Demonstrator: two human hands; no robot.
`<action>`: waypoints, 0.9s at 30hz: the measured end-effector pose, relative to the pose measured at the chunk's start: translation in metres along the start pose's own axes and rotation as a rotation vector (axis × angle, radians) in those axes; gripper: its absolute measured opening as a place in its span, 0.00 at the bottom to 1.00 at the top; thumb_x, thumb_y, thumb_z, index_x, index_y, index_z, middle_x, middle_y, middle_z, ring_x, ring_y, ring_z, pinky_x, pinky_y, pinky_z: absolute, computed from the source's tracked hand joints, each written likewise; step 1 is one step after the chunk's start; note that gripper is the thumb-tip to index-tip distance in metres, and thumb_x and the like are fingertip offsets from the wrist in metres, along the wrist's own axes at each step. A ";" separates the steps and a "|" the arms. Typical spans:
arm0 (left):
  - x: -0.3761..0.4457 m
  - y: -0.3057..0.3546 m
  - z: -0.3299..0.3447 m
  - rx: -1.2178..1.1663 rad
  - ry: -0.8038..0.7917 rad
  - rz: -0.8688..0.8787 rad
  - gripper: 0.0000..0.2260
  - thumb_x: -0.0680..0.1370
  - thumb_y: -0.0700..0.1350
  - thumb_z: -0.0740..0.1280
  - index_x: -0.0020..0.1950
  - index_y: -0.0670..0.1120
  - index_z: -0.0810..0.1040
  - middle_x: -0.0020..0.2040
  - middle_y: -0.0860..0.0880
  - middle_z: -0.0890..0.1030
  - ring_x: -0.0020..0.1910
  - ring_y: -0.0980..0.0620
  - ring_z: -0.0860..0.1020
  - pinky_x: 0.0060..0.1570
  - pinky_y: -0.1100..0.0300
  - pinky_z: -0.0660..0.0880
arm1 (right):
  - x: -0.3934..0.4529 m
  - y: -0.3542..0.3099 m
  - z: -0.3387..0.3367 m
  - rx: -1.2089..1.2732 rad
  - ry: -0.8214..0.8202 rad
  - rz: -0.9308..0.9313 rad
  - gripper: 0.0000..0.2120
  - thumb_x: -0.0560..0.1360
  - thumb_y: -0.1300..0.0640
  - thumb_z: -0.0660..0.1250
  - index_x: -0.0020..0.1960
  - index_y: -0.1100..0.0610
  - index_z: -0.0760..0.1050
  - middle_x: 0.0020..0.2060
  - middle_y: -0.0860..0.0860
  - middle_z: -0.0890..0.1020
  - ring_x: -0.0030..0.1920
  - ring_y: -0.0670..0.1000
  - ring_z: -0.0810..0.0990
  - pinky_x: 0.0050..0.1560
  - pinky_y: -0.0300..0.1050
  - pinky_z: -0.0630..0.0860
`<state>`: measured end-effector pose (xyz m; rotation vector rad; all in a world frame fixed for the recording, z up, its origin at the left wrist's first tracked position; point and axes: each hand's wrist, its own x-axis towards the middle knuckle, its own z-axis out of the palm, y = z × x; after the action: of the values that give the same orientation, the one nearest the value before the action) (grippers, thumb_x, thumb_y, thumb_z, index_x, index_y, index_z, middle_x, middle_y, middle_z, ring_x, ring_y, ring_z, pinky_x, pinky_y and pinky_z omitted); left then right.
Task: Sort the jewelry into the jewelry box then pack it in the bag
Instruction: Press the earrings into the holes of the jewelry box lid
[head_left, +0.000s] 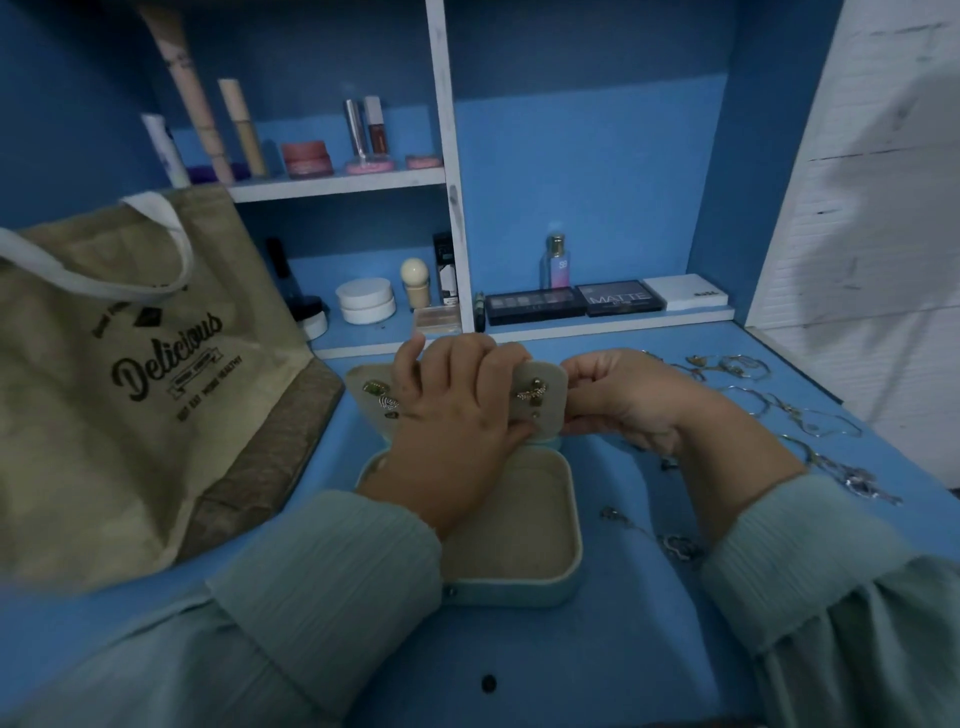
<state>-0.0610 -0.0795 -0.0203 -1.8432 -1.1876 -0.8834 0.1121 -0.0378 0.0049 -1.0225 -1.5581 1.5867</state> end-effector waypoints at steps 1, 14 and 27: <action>-0.001 0.001 0.000 0.002 -0.004 0.004 0.23 0.68 0.57 0.62 0.58 0.46 0.65 0.53 0.47 0.64 0.52 0.46 0.65 0.62 0.44 0.54 | 0.000 0.000 0.000 0.002 -0.007 0.000 0.07 0.71 0.73 0.66 0.42 0.63 0.78 0.36 0.55 0.83 0.38 0.52 0.82 0.47 0.44 0.80; -0.004 0.002 0.001 0.026 0.061 0.035 0.22 0.69 0.56 0.63 0.57 0.45 0.65 0.53 0.46 0.64 0.52 0.46 0.65 0.60 0.46 0.56 | 0.000 -0.016 0.002 -0.359 -0.119 0.051 0.10 0.73 0.73 0.64 0.37 0.61 0.77 0.25 0.48 0.80 0.26 0.41 0.78 0.29 0.30 0.73; -0.004 0.003 0.002 0.022 0.082 0.042 0.22 0.69 0.54 0.65 0.57 0.45 0.65 0.53 0.46 0.64 0.52 0.46 0.65 0.61 0.47 0.56 | 0.011 -0.029 0.006 -0.618 -0.168 0.151 0.12 0.72 0.72 0.65 0.37 0.57 0.79 0.29 0.48 0.83 0.32 0.43 0.81 0.33 0.31 0.76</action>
<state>-0.0593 -0.0807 -0.0252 -1.7906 -1.0996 -0.9099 0.1005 -0.0293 0.0329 -1.3800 -2.2077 1.3330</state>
